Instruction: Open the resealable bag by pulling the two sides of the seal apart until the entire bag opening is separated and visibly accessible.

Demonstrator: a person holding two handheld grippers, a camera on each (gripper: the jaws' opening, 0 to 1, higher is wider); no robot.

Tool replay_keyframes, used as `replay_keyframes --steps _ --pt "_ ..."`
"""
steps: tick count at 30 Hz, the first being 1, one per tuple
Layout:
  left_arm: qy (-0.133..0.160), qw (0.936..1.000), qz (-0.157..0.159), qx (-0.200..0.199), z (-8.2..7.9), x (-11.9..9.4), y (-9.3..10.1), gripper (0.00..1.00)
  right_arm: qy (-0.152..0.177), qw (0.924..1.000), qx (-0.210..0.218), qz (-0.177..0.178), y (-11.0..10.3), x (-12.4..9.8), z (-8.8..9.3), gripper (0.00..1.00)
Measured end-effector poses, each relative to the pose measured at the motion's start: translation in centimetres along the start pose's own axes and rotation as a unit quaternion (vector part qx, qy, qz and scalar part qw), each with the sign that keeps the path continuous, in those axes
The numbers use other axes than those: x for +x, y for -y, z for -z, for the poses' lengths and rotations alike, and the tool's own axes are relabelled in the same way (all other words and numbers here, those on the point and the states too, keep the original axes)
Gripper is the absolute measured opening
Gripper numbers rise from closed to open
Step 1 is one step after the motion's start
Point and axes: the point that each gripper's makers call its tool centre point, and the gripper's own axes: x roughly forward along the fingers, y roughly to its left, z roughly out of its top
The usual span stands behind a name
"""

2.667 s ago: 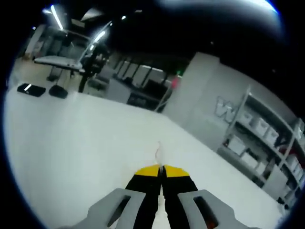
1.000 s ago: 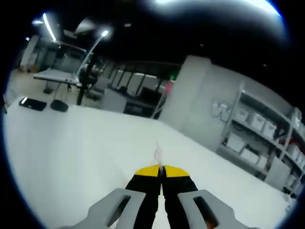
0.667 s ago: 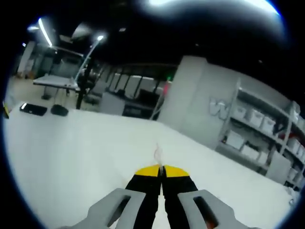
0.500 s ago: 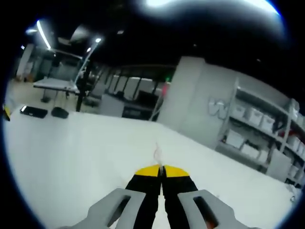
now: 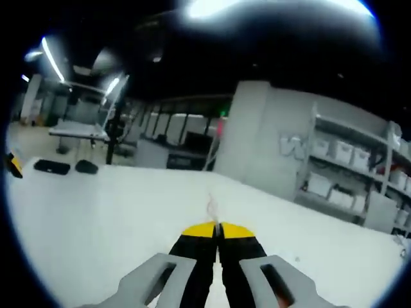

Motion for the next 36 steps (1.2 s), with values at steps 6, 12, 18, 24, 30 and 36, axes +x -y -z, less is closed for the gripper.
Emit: replay_keyframes --steps 6,12,18,24,30,36 --pt "0.0 1.0 0.003 0.002 -0.1 -0.1 0.3 0.84 0.004 1.0 0.003 -0.002 -0.3 -0.9 -0.1 0.0" --pt "-0.002 1.0 0.003 0.004 -0.1 -0.3 0.5 0.84 0.014 0.9998 0.012 -0.001 -0.5 -2.0 -0.5 0.0" --pt "-0.002 1.0 0.001 0.006 -0.3 -0.4 0.5 0.84 0.024 0.9994 0.023 -0.006 -1.3 -3.0 -1.0 0.0" --pt "-0.005 0.9999 0.004 0.008 -0.4 -0.3 0.8 0.84 0.036 0.9986 0.036 -0.016 -2.4 -3.9 -1.2 0.0" --pt "-0.006 0.9999 0.006 0.01 -0.7 -0.1 1.0 0.84 0.047 0.9976 0.048 -0.018 -2.9 -4.9 -1.6 0.0" --pt "-0.007 0.9999 0.007 0.01 -0.7 0.1 1.0 0.84 0.055 0.9965 0.06 -0.02 -3.0 -5.7 -1.5 0.0"
